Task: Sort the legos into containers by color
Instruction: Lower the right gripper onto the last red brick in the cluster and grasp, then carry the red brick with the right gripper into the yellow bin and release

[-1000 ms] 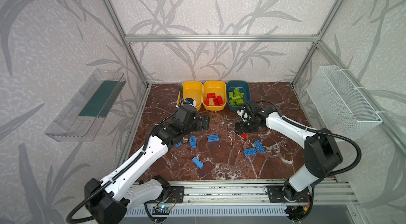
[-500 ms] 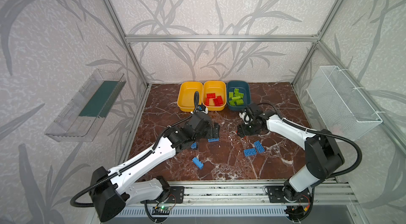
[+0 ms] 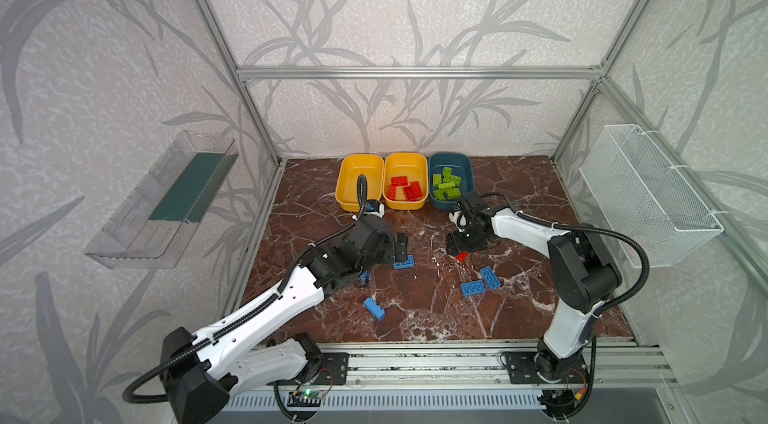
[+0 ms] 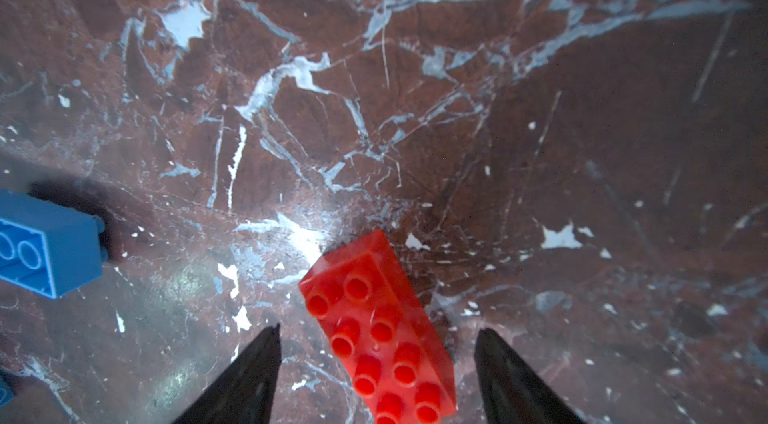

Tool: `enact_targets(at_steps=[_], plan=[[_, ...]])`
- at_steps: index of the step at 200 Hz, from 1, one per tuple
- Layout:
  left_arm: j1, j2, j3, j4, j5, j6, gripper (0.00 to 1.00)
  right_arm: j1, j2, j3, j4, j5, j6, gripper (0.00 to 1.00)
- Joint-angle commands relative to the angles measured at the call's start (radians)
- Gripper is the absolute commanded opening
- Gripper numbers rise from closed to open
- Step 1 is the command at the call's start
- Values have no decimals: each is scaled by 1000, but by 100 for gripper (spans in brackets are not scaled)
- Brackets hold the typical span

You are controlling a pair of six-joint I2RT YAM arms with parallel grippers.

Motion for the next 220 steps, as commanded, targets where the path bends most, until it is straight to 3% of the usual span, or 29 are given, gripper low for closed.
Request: enact_targets(at_steps=[1,53,82,165,200,220], plan=[[-4,-30,-19,-25,-61,-13,99,-1,10,13,-5,-23,-1,72],[-2,-19,-22,-16,-137,-13,99,17,9,8,-70,56,9,57],[9,13,-10,-1,-136,15,99,41,20,10,-98,83,12,55],[107,73,9,48,-59,60,99,108,112,94,-157,170,16,39],[180,71,9,53,-14,75,99,109,135,151,-194,181,13,24],[206,74,17,49,-1,98,99,108,115,190,-221,173,23,21]])
